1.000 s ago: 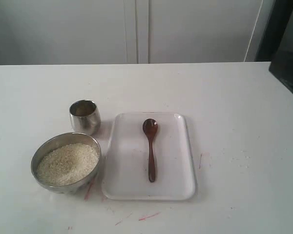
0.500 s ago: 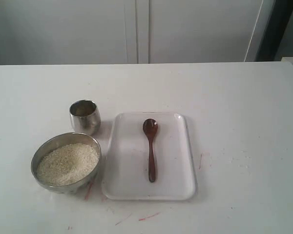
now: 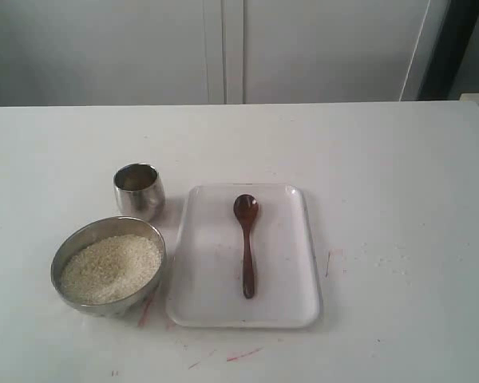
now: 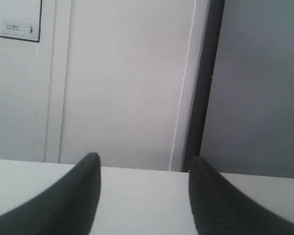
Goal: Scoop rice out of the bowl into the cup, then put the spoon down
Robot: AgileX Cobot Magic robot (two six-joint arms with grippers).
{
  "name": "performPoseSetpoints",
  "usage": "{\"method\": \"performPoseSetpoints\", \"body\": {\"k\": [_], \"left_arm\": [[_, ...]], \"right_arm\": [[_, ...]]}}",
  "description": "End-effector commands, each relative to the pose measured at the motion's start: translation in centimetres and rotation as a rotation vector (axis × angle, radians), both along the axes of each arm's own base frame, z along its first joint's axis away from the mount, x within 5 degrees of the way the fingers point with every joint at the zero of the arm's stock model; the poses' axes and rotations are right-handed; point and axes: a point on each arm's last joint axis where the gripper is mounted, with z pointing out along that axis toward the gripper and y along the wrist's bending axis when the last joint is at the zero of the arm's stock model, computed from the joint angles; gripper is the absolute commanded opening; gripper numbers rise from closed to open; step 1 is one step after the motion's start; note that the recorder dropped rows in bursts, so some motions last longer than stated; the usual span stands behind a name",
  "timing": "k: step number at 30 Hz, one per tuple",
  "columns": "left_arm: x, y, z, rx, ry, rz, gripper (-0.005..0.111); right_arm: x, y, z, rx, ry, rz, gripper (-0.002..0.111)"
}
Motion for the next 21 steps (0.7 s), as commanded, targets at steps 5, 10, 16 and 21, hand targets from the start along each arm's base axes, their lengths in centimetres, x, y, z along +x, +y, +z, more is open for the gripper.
{"method": "performPoseSetpoints", "body": {"k": [5,10,16,21], "left_arm": [[0.02,-0.04,0.2,-0.01,0.0,-0.006,0.014],[0.02,-0.04,0.2,-0.01,0.0,-0.006,0.014],[0.02,-0.04,0.2,-0.01,0.0,-0.006,0.014],[0.02,-0.04,0.2,-0.01,0.0,-0.006,0.014]], "right_arm": [[0.11,0.13,-1.27,0.021,0.114,0.019,0.052],[0.13,0.16,-1.47,0.062,0.129,0.028,0.052],[0.13,0.16,-1.47,0.062,0.129,0.028,0.052],[0.13,0.16,-1.47,0.062,0.129,0.028,0.052]]}}
